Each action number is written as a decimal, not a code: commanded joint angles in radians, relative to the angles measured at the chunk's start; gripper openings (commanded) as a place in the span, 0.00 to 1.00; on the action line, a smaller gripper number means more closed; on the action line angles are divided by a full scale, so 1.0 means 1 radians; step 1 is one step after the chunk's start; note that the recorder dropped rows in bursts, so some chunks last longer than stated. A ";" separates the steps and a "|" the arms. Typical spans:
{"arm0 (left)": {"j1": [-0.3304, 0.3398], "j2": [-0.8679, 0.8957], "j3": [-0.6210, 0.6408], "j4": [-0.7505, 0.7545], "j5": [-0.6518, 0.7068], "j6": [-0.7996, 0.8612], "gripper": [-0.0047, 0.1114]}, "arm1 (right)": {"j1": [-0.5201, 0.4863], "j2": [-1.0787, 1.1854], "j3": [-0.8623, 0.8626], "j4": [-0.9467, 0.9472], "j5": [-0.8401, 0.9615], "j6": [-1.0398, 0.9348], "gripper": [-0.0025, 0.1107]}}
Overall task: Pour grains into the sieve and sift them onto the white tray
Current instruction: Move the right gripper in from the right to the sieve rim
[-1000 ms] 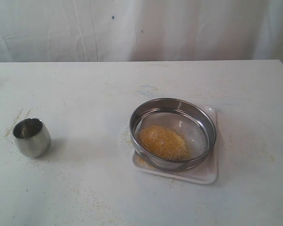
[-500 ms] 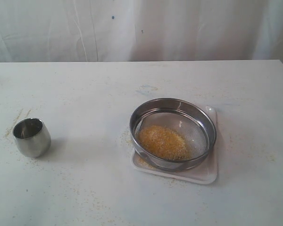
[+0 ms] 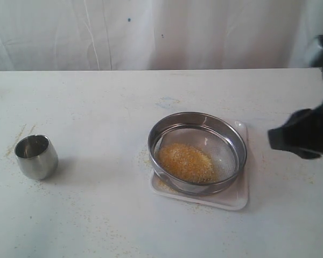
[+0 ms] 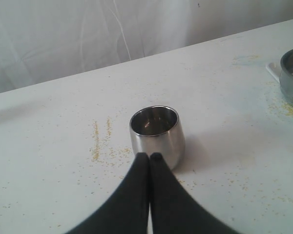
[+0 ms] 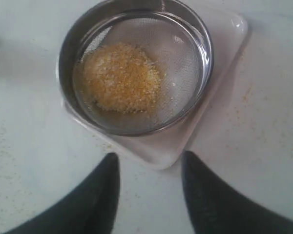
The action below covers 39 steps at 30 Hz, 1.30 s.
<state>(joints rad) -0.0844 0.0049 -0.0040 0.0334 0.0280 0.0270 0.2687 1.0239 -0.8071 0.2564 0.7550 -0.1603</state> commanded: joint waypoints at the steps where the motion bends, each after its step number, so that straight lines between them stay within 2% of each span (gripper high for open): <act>1: 0.002 -0.005 0.004 -0.010 -0.004 0.000 0.04 | 0.001 0.277 -0.167 -0.032 -0.039 -0.117 0.60; 8: 0.002 -0.005 0.004 -0.010 -0.004 0.000 0.04 | -0.020 0.589 -0.400 -0.076 -0.071 -0.132 0.59; 17: 0.002 -0.005 0.004 -0.010 -0.004 0.000 0.04 | -0.030 0.885 -0.618 -0.076 0.026 -0.157 0.59; 32: 0.002 -0.005 0.004 -0.010 -0.004 0.000 0.04 | -0.030 1.030 -0.638 -0.076 -0.004 -0.247 0.56; 39: 0.002 -0.005 0.004 -0.010 -0.004 0.000 0.04 | -0.030 1.063 -0.638 -0.076 -0.011 -0.256 0.48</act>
<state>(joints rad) -0.0844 0.0049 -0.0040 0.0334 0.0280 0.0270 0.2432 2.0805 -1.4357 0.1813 0.7493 -0.4007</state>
